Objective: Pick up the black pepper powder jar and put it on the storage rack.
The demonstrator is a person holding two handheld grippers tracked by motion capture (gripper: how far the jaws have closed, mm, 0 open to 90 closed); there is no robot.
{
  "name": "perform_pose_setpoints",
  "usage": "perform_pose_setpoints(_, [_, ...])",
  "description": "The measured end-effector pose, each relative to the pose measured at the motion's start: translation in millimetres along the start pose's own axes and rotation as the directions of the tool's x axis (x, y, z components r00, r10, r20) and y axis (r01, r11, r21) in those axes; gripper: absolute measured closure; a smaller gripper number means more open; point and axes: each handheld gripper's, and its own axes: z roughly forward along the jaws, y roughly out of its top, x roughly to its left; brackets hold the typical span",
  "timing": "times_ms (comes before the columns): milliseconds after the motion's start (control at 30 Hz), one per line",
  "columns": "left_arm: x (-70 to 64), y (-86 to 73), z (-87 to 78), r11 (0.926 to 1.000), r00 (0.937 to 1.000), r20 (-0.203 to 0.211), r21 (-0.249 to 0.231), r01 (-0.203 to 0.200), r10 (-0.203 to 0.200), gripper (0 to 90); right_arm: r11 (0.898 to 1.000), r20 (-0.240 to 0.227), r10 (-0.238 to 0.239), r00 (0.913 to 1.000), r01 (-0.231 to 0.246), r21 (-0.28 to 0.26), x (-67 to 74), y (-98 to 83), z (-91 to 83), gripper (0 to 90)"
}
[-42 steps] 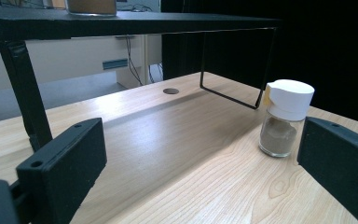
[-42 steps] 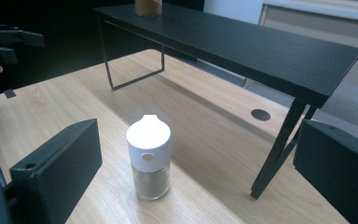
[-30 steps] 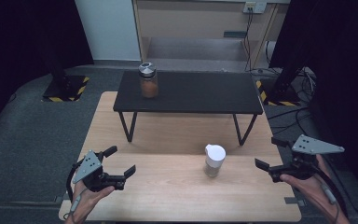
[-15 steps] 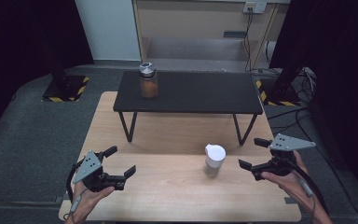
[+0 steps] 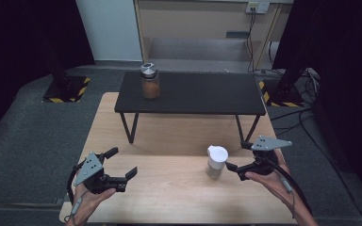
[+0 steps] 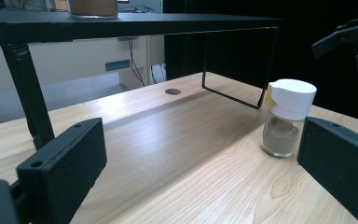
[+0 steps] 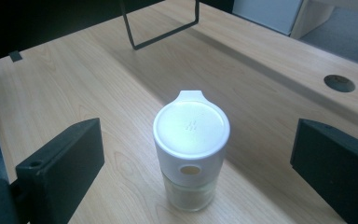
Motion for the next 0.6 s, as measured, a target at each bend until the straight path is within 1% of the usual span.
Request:
perform_pose_setpoints(67, [-0.1,0.1,0.2,1.0000,1.0000,0.001,0.002,-0.002,0.002,0.0,1.000,0.000,0.001,1.0000,-0.001,0.007,0.4,-0.1,6.8,3.1])
perform_pose_setpoints(167, [-0.3,0.3,0.3,1.0000,1.0000,0.002,0.004,-0.005,0.005,0.0,1.000,-0.008,0.016,0.9998,-0.016,0.018,-0.8,-1.0,17.3,3.0])
perform_pose_setpoints(300, [-0.8,0.7,0.4,0.9999,0.9999,0.001,0.007,-0.011,0.011,0.1,0.999,-0.012,0.013,0.9998,-0.013,0.042,-0.1,-1.2,31.0,2.9])
perform_pose_setpoints(467, [-0.7,0.6,0.0,0.9999,0.9999,0.000,0.006,-0.011,0.011,0.1,0.998,-0.009,0.012,0.9999,-0.011,0.062,2.4,-1.8,46.6,3.2])
perform_pose_setpoints(600, [-0.6,0.6,-0.2,0.9999,0.9999,0.001,0.008,-0.012,0.012,0.2,0.997,0.008,0.018,0.9998,-0.019,0.074,4.6,-2.9,57.8,6.0])
